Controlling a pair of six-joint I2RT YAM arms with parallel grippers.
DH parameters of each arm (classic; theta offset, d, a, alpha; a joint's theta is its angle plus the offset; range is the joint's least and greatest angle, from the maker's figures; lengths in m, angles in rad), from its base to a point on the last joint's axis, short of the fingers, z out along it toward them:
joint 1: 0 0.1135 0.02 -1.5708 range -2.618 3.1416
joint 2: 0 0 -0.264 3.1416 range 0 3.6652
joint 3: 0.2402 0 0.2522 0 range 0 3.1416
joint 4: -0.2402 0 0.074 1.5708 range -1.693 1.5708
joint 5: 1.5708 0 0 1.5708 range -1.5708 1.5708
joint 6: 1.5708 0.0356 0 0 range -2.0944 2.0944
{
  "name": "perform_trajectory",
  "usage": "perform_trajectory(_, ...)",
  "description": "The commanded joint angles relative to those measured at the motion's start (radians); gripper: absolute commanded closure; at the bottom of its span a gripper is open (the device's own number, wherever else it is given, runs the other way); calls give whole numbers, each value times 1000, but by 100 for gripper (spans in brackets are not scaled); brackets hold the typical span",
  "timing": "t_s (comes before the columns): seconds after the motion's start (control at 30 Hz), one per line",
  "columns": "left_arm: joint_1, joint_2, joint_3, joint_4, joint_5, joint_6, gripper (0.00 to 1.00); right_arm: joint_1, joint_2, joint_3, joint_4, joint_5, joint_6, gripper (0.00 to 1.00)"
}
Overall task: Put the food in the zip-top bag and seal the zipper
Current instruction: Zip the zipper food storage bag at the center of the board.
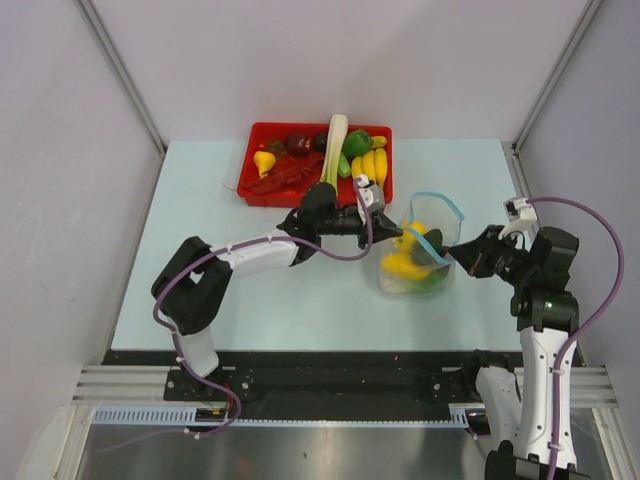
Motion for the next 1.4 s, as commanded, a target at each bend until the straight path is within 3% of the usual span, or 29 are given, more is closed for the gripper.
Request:
perform_trajectory(0.0, -5, -19, 39, -45, 51, 59, 100, -4, -20, 8, 10, -21, -15, 100)
perform_trajectory(0.1, -3, -70, 26, -100, 74, 98, 100, -7, -37, 13, 0, -17, -42, 100)
perform_trajectory(0.13, -3, -88, 21, -115, 84, 109, 100, -7, -42, 17, -16, -14, -56, 95)
perform_trajectory(0.17, -3, -116, 19, -140, 104, 122, 100, -8, -49, 22, -22, -11, -70, 77)
perform_trajectory(0.23, -2, -147, 19, -203, 124, 164, 100, -10, -57, 39, -19, 6, -88, 55)
perform_trajectory(0.27, -3, -170, 18, -220, 136, 173, 100, -11, -60, 42, -8, 3, -88, 38)
perform_trajectory(0.37, -2, -199, 19, -284, 149, 211, 100, -10, -62, 62, 47, -46, -119, 17)
perform_trajectory(0.43, -2, -217, 21, -312, 155, 245, 100, -8, -57, 71, 88, -64, -140, 12)
perform_trajectory(0.6, -2, -243, 19, -396, 167, 339, 100, 2, -26, 85, 168, -188, -245, 10)
perform_trajectory(0.73, -2, -263, 9, -422, 167, 368, 100, 99, 23, 97, 242, -236, -350, 12)
perform_trajectory(1.07, 0, -332, -50, -393, 150, 370, 100, 557, 124, 125, 214, -28, -691, 35)
perform_trajectory(1.27, 0, -366, -74, -422, 161, 406, 100, 616, 141, 123, 262, 22, -779, 47)
perform_trajectory(1.37, 1, -374, -77, -425, 175, 417, 100, 630, 147, 125, 251, 14, -811, 48)
